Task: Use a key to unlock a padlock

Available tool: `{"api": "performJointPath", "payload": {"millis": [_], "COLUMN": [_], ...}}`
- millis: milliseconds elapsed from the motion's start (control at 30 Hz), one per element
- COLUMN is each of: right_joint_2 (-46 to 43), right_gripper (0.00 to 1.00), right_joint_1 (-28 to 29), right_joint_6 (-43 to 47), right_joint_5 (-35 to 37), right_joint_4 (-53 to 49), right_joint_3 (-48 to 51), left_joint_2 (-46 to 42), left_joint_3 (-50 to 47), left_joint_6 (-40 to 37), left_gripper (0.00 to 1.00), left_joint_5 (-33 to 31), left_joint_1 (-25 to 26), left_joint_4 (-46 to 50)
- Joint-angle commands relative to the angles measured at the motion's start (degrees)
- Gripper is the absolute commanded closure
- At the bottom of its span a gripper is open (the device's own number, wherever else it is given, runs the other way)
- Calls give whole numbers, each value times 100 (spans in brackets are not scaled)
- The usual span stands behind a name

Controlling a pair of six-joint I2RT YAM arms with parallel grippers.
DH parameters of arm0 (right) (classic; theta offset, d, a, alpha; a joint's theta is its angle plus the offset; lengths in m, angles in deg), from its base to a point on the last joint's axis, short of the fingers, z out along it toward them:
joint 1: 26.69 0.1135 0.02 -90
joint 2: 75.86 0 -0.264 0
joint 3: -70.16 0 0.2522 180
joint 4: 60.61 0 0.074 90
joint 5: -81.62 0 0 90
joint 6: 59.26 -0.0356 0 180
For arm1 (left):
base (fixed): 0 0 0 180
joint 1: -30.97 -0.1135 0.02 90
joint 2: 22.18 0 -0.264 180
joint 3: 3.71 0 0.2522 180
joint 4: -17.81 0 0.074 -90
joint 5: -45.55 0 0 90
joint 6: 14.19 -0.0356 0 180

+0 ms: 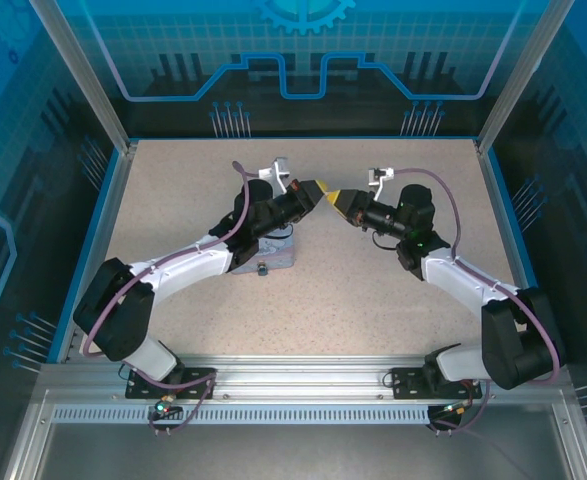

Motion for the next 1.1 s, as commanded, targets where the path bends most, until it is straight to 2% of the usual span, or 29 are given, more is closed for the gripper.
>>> {"api": "performJointPath", "payload": {"millis": [0, 267, 1067], "right_joint_2": [-56, -132, -61], "right_gripper": [85, 80, 84], "right_joint_1": [-64, -129, -206], "right_joint_6": [40, 44, 37], "right_joint_5": [-71, -85, -316], "right_joint_4": [79, 70, 141], "right_joint_3": [-106, -50, -123], "left_joint_2": [37, 31, 80], "left_joint_3": [34, 1, 25], "left_joint_6": [-11, -23, -31], "left_gripper": [100, 100, 100], "left_joint_5": [-20, -33, -57], "left_joint_1": [51, 62, 121], "left_joint_4": [-136, -110, -110]}}
